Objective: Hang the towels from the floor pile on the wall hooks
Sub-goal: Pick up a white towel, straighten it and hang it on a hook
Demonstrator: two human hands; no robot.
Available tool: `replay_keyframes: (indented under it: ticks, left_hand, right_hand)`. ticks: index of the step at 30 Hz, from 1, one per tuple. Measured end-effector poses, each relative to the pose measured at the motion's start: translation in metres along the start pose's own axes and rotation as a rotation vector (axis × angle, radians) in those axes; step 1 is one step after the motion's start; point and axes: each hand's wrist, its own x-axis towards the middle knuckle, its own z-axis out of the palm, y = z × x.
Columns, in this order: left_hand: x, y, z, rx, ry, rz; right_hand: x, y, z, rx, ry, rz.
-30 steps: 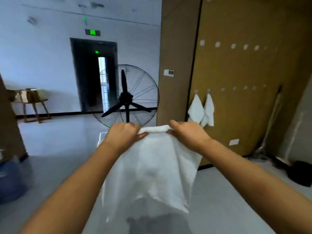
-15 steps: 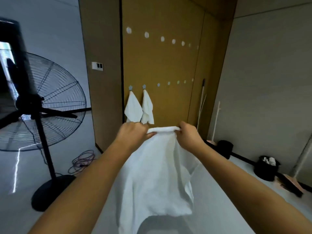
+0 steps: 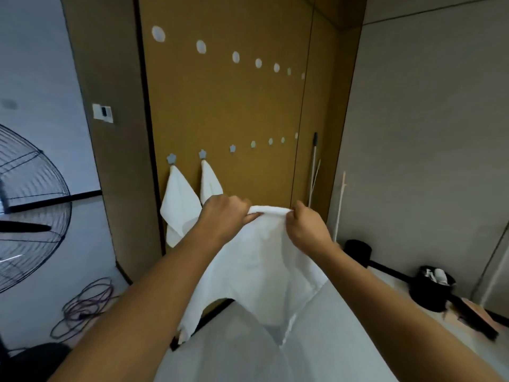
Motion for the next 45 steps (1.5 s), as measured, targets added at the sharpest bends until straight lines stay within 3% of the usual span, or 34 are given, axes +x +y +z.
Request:
replay_keyframes:
  ticks: [7,11,17,31,39,45]
  left_hand:
    - [0.099,-0.006,0.099,0.03,-0.082,-0.062]
    - [0.177,-0.009,0.146,0.019,-0.164,-0.116]
    - [0.266,-0.014,0.211,-0.091,-0.027,-0.215]
    - [0.398,-0.117,0.371,-0.232,-0.079,-0.442]
    - [0.455,-0.192,0.457,-0.593,-0.089,-0.56]
    - [0.484,-0.211,0.521,-0.682,-0.08,-0.632]
  right_hand:
    - [0.124,0.057,0.048,-0.012,0.101,-0.115]
    - [0.206,0.091,0.058,-0.148,0.089,-0.229]
    - [0.335,0.139,0.067,-0.179,0.017,-0.278]
    - [0.572,0.145,0.186,-0.173,-0.028,-0.484]
    - [0.69,0.13,0.254,-0.196,-0.189,-0.546]
    - [0.751,0.143,0.3,-0.186,-0.187,-0.562]
